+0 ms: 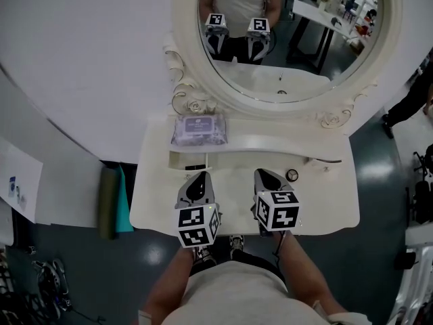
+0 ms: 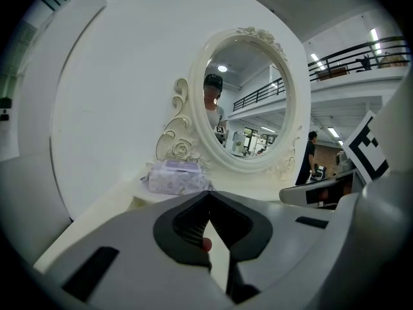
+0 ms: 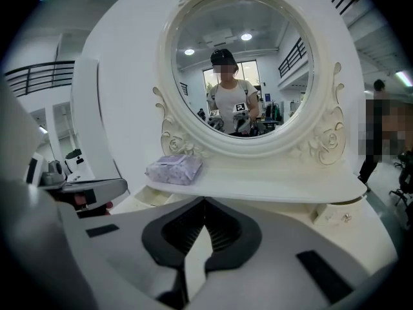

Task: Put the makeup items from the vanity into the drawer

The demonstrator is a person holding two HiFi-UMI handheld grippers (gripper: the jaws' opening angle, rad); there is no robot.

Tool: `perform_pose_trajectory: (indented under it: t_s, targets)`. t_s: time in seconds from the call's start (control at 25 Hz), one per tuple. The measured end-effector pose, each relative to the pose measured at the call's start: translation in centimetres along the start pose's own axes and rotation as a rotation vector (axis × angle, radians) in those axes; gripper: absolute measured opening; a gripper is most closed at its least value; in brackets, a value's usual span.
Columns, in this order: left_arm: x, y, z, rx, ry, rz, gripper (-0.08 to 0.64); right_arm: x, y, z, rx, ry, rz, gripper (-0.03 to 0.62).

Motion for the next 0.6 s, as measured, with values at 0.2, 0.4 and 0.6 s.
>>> perform_pose_trajectory:
  t_s: [0.2,0.4,0.6]
  targets:
    - [0.5,-0.7,0.4,-0.026,-0.005,0.017,0.009,1.0,0.0,0.5,-0.009,-0.027,0.023,0.018]
    - [1.8,-2.6,1.3,-0.078,-0.016,0.061,0.009,3.1,-0.1,2.0,-0.039,-0.062,0.074,0.018]
    - [3.5,-5.2,2.8,-0.144,-0.022,0.113,0.009,6.2,-0.5,4.1,-0.089,-0.12,0.134,0.02]
Point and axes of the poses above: the fingertips, and each gripper's own axes: y backward along the fingers, x to its right, z out of its underside, the point moved 10 cm from there along y, backward along the fingers, and after that the axes turned 15 degrees about z, right-handed, at the moved point
